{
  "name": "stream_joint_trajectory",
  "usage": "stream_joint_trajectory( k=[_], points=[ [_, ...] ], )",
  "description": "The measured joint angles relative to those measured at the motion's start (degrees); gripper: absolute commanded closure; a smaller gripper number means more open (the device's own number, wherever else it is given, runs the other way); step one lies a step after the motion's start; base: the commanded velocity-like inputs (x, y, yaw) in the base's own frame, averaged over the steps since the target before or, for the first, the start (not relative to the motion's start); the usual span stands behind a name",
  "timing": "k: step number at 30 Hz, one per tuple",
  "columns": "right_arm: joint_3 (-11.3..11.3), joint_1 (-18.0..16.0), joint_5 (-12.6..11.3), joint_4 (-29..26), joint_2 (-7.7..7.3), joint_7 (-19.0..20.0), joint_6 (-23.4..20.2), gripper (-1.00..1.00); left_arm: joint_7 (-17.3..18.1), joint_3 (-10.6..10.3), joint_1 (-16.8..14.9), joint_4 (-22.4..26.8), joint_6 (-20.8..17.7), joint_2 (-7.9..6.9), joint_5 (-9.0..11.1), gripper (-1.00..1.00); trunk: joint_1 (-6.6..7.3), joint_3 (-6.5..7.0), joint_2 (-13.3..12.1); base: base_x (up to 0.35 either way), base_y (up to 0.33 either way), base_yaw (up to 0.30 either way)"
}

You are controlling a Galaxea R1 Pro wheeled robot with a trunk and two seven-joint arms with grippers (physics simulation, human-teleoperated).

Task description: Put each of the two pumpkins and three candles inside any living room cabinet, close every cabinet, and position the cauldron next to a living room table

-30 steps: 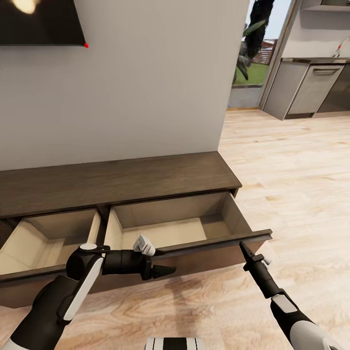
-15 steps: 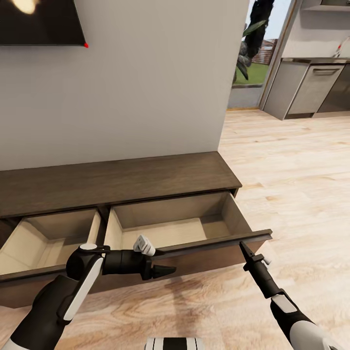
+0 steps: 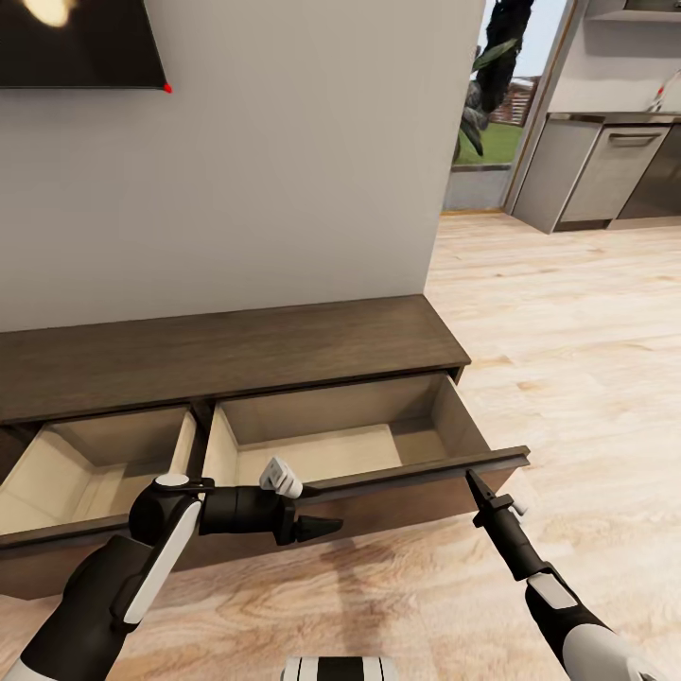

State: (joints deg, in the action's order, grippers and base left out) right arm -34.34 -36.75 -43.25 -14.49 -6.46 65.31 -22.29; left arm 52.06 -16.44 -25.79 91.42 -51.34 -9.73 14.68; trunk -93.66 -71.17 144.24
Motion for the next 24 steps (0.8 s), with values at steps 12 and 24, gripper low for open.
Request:
stream_joint_trajectory(
  k=[12,24],
  points=[
    [0.2,0.0,0.1,0.0,-0.1,0.0,0.0,1.0,-1.1,0.0,0.0,0.0,0.0,0.0,0.0,-1.0,0.0,0.0,0.0,0.0,0.0,0.0],
    [0.2,0.0,0.1,0.0,-0.11,0.0,0.0,1.0,-1.2,0.0,0.0,0.0,0.0,0.0,0.0,-1.0,0.0,0.0,0.0,0.0,0.0,0.0]
  ],
)
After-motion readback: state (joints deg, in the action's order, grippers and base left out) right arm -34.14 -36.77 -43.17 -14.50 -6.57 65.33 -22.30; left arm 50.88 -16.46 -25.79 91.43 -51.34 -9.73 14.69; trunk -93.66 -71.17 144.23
